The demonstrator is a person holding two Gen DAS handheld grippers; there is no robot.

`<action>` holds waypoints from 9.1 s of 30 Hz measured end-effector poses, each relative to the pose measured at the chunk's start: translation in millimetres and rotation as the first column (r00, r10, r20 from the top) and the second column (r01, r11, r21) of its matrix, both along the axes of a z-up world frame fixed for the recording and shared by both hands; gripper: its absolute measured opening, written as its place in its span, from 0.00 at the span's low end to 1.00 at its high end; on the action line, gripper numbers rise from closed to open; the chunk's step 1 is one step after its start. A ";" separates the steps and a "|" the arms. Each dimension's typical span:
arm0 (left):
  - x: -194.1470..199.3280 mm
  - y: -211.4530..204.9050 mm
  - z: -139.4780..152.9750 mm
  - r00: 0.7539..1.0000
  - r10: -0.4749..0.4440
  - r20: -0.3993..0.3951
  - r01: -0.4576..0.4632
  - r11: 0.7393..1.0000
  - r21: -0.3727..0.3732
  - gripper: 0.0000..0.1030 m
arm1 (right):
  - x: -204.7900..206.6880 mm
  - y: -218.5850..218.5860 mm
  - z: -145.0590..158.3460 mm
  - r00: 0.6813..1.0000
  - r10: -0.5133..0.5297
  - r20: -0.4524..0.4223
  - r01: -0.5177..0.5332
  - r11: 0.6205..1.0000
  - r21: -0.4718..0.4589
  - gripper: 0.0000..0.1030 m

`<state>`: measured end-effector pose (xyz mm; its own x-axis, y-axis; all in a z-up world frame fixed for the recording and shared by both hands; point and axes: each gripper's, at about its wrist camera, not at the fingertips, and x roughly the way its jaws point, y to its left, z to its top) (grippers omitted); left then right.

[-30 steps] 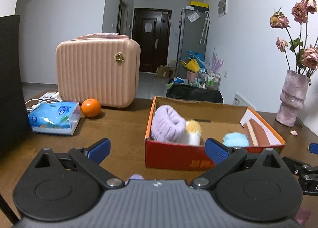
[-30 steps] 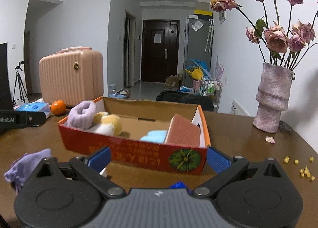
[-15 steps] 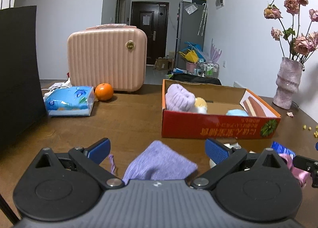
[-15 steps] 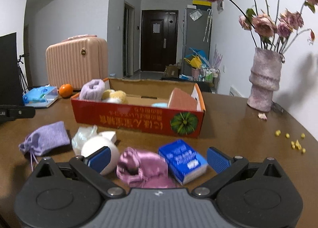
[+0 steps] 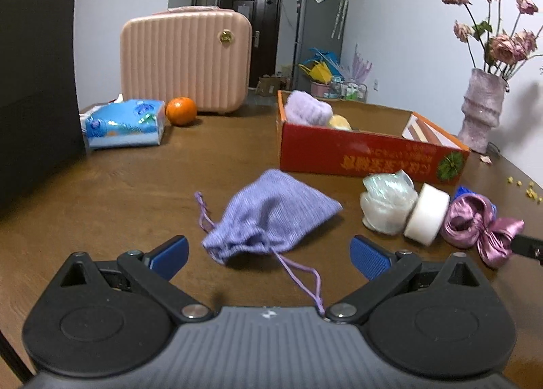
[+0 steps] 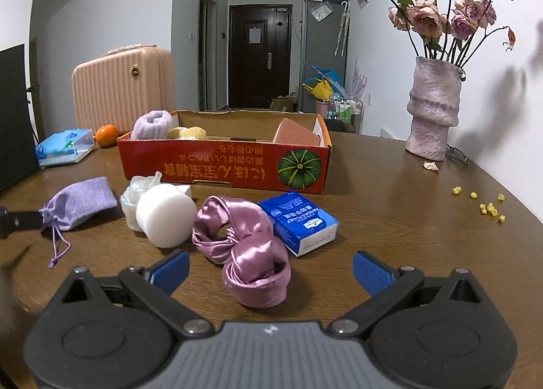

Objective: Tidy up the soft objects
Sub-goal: 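Grasp the pink satin scrunchie with the right tool while the left tool approaches the lavender drawstring bag, then close the left tool on the lavender drawstring bag while the right tool holds the scrunchie, then lift the scrunchie and drawstring bag and carry both over the cardboard box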

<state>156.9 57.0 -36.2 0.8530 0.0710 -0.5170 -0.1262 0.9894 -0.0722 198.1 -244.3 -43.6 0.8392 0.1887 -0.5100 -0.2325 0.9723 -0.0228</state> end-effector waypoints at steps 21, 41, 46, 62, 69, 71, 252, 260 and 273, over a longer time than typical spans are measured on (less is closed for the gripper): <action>4.3 -4.2 -6.2 1.000 -0.002 -0.016 0.002 1.000 0.008 1.00 | 45.6 23.6 -18.1 0.995 0.058 -0.075 -0.062 0.997 -0.044 0.95; 7.7 -6.1 -9.4 0.999 0.014 -0.033 -0.013 1.000 0.023 1.00 | 56.7 34.1 -34.2 0.990 0.102 -0.098 -0.108 0.992 -0.064 0.50; 7.4 -5.3 -9.6 0.999 0.019 -0.032 -0.018 1.000 0.022 1.00 | 55.8 28.8 -32.3 0.991 0.095 -0.090 -0.098 0.995 -0.031 0.41; 6.9 -5.3 -9.3 0.999 0.028 -0.034 -0.027 0.999 0.026 1.00 | 35.7 19.5 -18.2 0.995 0.081 0.051 -0.083 0.996 0.030 0.39; 11.9 -5.8 -5.5 0.999 0.015 -0.035 -0.014 0.999 0.039 1.00 | 33.8 18.5 -17.3 0.995 0.070 0.070 -0.072 0.997 0.026 0.39; 14.8 -5.9 -3.4 0.999 0.014 -0.032 -0.012 0.999 0.051 1.00 | 33.6 18.4 -17.2 0.995 0.065 0.075 -0.068 0.997 0.025 0.39; 212.5 -72.1 71.8 0.971 -0.078 0.226 0.082 0.997 -0.011 0.44 | 201.7 70.5 47.8 0.979 0.045 0.200 -0.054 0.998 0.039 0.40; 234.9 -69.4 66.7 0.974 -0.077 0.212 0.080 0.997 -0.005 0.44 | 220.6 76.9 42.8 0.983 0.051 0.176 -0.055 0.998 0.018 0.40; 262.6 -64.8 56.8 0.980 -0.074 0.184 0.073 0.997 0.012 0.44 | 245.8 86.0 32.6 0.988 0.059 0.140 -0.057 0.998 -0.017 0.40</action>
